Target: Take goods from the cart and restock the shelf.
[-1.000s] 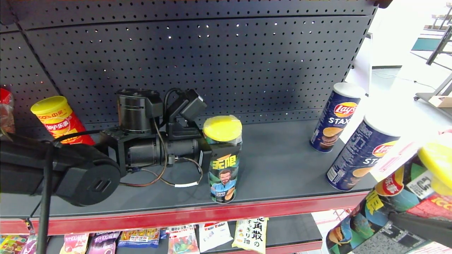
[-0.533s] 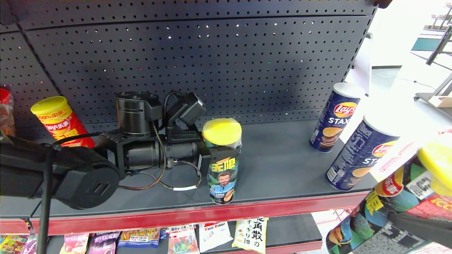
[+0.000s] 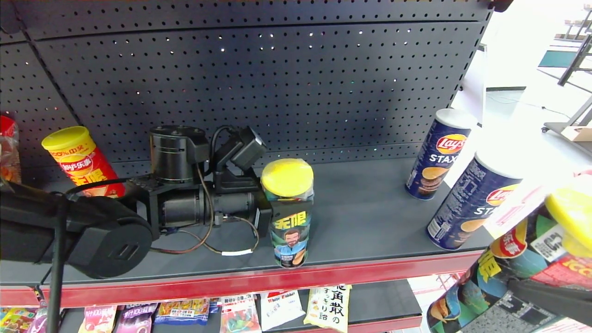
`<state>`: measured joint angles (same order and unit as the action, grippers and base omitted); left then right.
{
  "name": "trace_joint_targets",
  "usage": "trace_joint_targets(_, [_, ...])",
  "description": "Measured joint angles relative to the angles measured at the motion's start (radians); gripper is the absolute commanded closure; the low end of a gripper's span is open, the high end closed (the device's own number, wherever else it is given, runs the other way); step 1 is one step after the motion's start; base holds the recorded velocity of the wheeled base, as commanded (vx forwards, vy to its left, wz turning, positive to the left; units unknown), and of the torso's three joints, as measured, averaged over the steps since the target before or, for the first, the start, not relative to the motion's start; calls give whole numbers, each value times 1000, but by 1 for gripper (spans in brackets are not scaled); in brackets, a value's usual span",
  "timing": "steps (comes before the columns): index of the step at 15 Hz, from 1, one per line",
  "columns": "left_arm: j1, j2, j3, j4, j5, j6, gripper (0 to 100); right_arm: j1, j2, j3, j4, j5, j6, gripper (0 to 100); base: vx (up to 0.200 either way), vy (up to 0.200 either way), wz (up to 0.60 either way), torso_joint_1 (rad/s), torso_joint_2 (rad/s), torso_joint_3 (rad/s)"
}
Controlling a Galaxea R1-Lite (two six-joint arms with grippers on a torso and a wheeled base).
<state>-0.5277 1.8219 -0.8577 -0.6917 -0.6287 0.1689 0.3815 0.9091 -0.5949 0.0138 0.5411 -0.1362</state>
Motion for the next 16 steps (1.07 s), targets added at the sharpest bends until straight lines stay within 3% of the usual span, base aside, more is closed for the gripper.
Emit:
trace_joint_targets(7, [4, -16, 15, -2, 24, -3, 0, 3, 26, -28, 1, -6, -1, 100, 0, 0, 0, 0, 0, 0])
trace_joint_targets(10, [4, -49, 59, -16, 61, -7, 0, 4, 85, -94, -1, -9, -5, 100, 0, 0, 0, 0, 0, 0])
trace_joint_targets(16, [3, -140, 173, -13, 63, -10, 0, 36, 240, -238, 0, -27, -9, 100, 0, 0, 0, 0, 0, 0])
